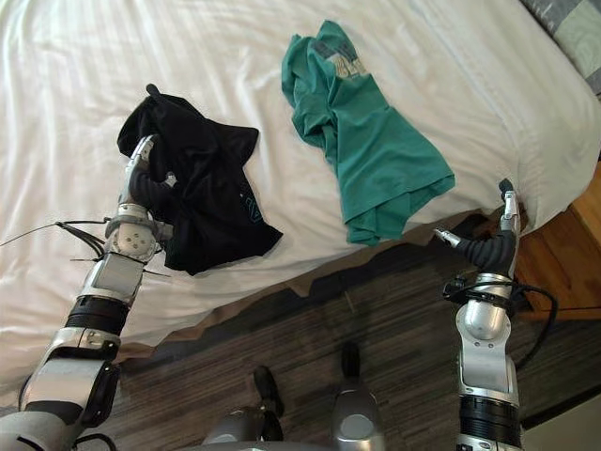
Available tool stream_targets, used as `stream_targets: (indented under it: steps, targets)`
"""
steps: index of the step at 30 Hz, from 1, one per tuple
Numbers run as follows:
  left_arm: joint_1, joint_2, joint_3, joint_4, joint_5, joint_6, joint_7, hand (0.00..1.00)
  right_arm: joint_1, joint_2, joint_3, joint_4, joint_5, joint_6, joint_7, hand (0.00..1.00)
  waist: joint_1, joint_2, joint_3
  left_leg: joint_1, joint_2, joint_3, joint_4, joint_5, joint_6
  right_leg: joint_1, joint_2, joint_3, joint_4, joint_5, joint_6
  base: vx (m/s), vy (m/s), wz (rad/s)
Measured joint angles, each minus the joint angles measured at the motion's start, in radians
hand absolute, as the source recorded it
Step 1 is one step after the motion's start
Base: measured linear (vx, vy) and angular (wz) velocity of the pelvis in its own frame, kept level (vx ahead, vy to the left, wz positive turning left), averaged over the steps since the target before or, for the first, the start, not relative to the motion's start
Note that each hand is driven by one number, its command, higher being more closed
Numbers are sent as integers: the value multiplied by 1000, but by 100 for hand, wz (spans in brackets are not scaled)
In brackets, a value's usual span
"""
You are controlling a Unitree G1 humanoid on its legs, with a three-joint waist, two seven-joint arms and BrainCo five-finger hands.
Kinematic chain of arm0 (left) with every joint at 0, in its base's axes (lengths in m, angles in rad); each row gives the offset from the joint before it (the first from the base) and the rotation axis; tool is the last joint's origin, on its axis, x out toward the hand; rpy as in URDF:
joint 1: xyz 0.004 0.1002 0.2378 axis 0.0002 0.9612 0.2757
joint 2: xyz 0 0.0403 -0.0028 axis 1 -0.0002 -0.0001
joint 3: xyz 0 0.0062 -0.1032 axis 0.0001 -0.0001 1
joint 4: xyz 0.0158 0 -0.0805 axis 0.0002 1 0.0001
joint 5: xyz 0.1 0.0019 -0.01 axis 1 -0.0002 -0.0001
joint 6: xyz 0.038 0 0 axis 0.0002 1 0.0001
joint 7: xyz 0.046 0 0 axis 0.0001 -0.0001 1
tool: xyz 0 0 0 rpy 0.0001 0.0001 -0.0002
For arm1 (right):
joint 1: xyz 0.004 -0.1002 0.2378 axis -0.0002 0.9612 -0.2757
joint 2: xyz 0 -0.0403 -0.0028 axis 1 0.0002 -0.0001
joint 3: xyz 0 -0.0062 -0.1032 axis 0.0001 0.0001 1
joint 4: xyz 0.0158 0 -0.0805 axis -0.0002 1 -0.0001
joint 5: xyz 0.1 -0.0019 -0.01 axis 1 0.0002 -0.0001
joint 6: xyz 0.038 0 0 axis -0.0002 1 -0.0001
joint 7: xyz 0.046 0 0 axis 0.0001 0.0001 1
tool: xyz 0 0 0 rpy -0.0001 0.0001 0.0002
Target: Tidy the bed and pick cloth on bed and put in laundry
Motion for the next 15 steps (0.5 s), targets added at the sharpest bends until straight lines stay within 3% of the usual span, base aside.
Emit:
stream_targets:
  steps: [4,9,10,15]
  targets:
    - [-27,-18,0,106,68,37,-24,0,5,22,18,-13,-8,0,1,0,-13,1,49,-2,-1,10,0,0,0,-5,-3,13,0,1,0,10,-7,-5]
    - [-83,-18,-6,176,124,32,-16,0,1,41,18,-58,-8,-17,0,0,-18,1,65,-48,1,10,19,0,0,-39,-9,13,-3,4,2,-1,-13,4]
    - [-91,-17,-24,194,133,30,-11,100,-9,41,18,-59,-8,-20,0,0,-17,5,67,-53,0,10,19,0,0,-39,-13,14,-12,10,4,0,0,0]
    - [-112,7,-28,206,232,23,-3,100,-77,40,31,-59,-6,-36,0,0,-16,13,72,-88,1,10,21,1,2,-66,-14,18,-33,35,7,-38,-7,-2]
